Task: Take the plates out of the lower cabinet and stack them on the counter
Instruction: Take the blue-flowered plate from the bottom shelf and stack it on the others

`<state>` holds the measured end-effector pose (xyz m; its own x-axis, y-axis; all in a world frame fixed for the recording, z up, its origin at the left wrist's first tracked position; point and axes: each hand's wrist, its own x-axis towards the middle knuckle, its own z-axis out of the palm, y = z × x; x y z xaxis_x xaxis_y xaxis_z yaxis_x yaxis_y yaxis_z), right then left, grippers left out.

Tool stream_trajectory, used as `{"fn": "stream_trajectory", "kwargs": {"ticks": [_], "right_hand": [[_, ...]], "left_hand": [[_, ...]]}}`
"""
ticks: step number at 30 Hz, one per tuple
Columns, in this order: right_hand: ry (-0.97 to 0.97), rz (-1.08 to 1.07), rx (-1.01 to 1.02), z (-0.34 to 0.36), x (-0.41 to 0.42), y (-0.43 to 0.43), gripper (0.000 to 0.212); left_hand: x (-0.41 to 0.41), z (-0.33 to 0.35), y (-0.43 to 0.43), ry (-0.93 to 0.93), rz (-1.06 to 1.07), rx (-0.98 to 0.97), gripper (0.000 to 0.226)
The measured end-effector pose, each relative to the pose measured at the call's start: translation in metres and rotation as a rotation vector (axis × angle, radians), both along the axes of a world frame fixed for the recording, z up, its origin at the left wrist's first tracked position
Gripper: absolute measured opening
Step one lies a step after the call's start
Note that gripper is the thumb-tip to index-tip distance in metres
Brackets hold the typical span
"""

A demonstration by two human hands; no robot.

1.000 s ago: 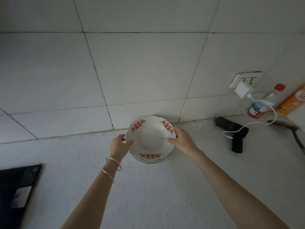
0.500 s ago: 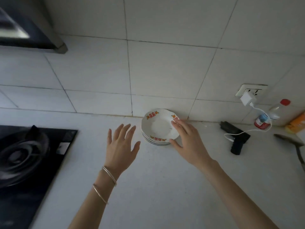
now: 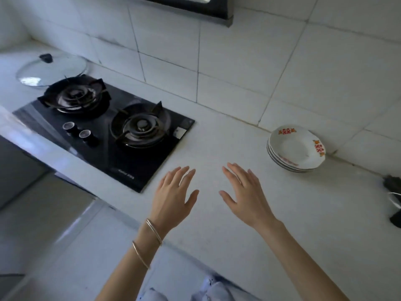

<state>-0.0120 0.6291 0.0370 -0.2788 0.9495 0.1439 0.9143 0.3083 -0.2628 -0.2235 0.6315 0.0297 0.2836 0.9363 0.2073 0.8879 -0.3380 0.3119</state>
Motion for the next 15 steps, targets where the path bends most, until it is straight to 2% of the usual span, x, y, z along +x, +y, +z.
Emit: {"fn": "stream_trajectory", "kwargs": {"ticks": [15], "right_hand": [[0.092,0.442,-0.03,-0.009,-0.294,-0.028,0.057]], "left_hand": [[-0.283,0.006,-0.123,0.071,0.418,-0.031,0.051]]}}
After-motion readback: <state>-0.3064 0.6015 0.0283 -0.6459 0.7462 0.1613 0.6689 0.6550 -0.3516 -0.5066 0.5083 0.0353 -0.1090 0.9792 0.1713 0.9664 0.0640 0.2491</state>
